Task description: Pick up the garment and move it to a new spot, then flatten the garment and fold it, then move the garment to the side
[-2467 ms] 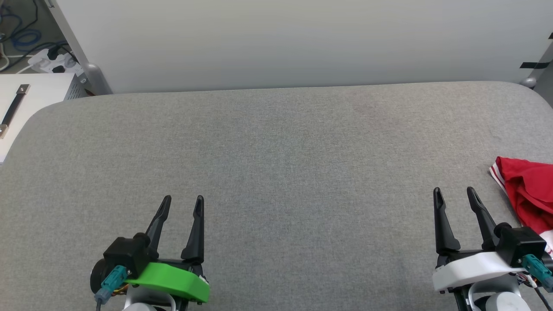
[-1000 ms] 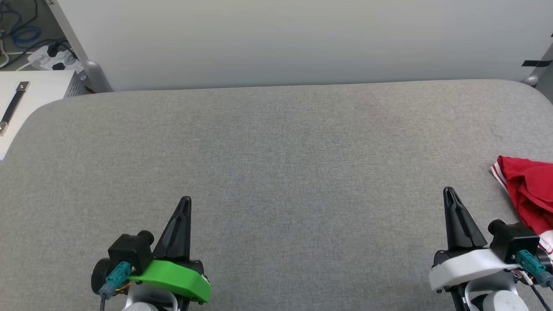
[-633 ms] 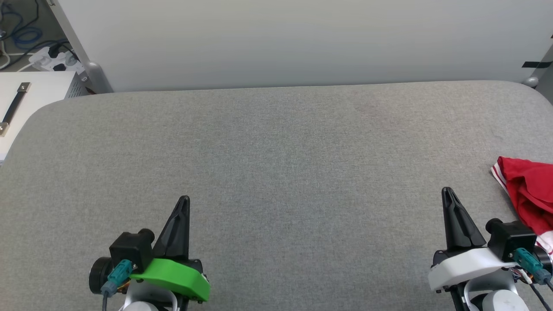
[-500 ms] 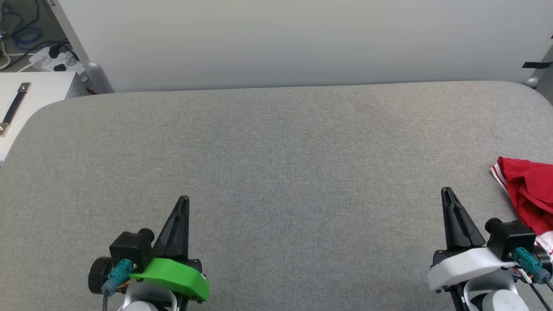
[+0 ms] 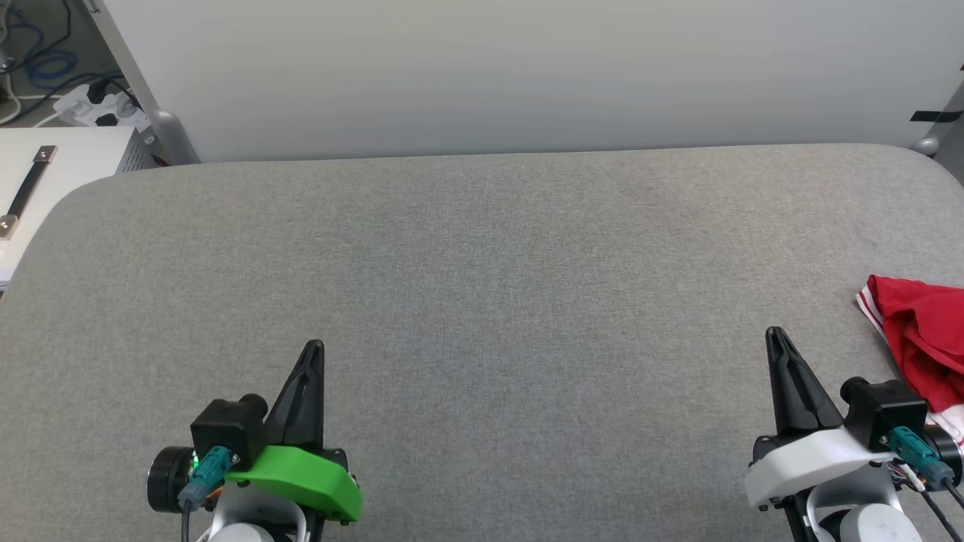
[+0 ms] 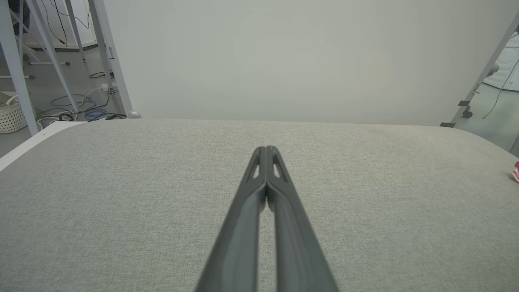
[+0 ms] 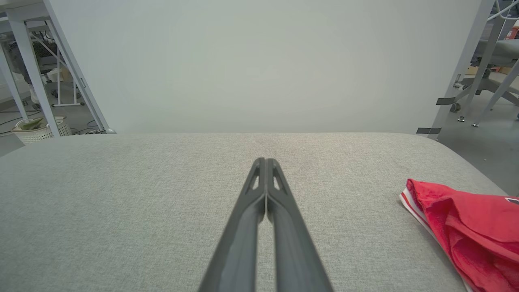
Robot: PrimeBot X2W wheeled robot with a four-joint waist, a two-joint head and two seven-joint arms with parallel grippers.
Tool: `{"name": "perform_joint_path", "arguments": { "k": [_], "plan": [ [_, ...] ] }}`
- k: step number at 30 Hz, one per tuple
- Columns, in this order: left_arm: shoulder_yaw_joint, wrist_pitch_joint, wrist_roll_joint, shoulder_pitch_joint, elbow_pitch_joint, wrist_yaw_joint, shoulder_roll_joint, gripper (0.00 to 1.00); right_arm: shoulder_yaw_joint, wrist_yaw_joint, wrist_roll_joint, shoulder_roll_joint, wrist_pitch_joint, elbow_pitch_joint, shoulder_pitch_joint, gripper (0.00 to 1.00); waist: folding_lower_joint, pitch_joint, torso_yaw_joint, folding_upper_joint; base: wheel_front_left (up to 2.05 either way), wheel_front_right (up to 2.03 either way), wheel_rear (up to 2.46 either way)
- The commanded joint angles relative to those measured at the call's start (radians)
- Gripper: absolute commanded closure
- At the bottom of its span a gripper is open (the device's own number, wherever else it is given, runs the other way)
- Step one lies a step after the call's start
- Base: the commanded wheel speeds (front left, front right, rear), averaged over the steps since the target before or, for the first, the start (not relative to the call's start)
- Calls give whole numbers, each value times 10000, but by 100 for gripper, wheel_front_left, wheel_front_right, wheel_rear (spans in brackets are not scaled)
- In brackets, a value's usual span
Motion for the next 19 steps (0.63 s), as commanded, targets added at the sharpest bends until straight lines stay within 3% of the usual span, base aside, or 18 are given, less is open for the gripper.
{"name": "perform_joint_path", "arguments": {
  "k": [1, 19],
  "plan": [
    [44, 56, 164, 6, -64, 77, -77, 100, 34, -4, -90, 27, 70, -76, 71, 100, 0, -4, 2, 0, 0, 0, 0],
    [191, 416, 580, 8, -221, 258, -141, 100, 72, -5, -298, 38, 425, -220, 100, 100, 0, -61, 25, 0, 0, 0, 0]
  ]
}}
